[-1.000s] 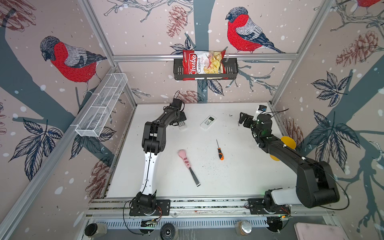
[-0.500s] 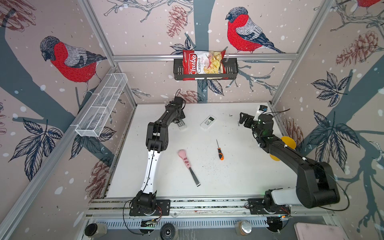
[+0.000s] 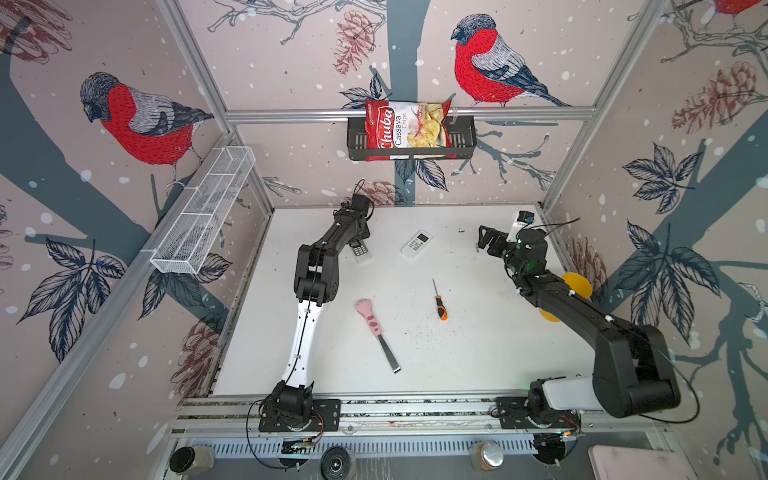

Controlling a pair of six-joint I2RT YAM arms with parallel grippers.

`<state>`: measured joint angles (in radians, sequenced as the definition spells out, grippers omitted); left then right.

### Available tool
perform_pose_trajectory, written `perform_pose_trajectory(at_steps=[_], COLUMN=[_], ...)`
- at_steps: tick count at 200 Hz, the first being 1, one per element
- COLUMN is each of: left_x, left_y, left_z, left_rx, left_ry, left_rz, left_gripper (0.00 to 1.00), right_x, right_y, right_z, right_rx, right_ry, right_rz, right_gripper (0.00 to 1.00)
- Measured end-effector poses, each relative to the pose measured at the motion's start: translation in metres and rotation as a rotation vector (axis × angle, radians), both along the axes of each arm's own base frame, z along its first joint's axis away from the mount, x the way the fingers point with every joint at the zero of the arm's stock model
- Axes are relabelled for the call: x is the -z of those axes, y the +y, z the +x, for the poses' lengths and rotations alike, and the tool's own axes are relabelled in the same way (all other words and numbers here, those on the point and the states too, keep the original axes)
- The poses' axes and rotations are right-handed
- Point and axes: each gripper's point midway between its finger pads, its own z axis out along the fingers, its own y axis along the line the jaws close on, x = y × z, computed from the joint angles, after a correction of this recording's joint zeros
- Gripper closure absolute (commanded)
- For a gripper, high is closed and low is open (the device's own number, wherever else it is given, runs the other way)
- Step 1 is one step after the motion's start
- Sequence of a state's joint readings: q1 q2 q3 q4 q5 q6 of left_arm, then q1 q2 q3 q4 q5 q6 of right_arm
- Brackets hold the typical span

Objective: Unload the batteries from the remote control
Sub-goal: 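Grasp the farther white remote with the left gripper while the right arm rises, then lift the remote with the left gripper toward the center while the right gripper approaches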

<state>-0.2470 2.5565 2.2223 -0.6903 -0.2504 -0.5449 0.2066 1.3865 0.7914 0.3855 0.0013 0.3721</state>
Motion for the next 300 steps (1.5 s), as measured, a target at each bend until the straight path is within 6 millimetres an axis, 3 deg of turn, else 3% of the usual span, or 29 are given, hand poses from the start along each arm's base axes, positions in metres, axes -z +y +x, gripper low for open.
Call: perform_pose_trajectory(at_steps=[19, 45, 118, 189, 254, 300], left_x=[0.0, 0.0, 0.0, 0.0, -0.003, -0.021], left_y=[-0.004, -0.007, -0.014, -0.022, -0.025, -0.041], left_z=[0.0, -0.001, -0.02, -0.02, -0.02, -0.038], left_rx=[0.007, 0.015, 0.051, 0.051, 0.083, 0.182], left_ry=[-0.001, -0.002, 0.029, 0.031, 0.028, 0.039], left_rz=[-0.001, 0.001, -0.002, -0.015, -0.021, -0.1], left_gripper=[0.47, 0.36, 0.32, 0.41, 0.52, 0.56], right_x=[0.0, 0.0, -0.001, -0.003, 0.007, 0.002], right_y=[0.0, 0.001, 0.003, 0.005, 0.011, 0.027], right_z=[0.0, 0.0, -0.002, -0.003, -0.002, -0.008], right_rx=[-0.002, -0.007, -0.022, -0.034, -0.102, -0.228], right_ry=[0.001, 0.001, -0.001, -0.005, 0.021, -0.003], right_rz=[0.001, 0.003, 0.008, 0.013, 0.059, 0.101], right_gripper=[0.01, 0.01, 0.0, 0.0, 0.0, 0.01])
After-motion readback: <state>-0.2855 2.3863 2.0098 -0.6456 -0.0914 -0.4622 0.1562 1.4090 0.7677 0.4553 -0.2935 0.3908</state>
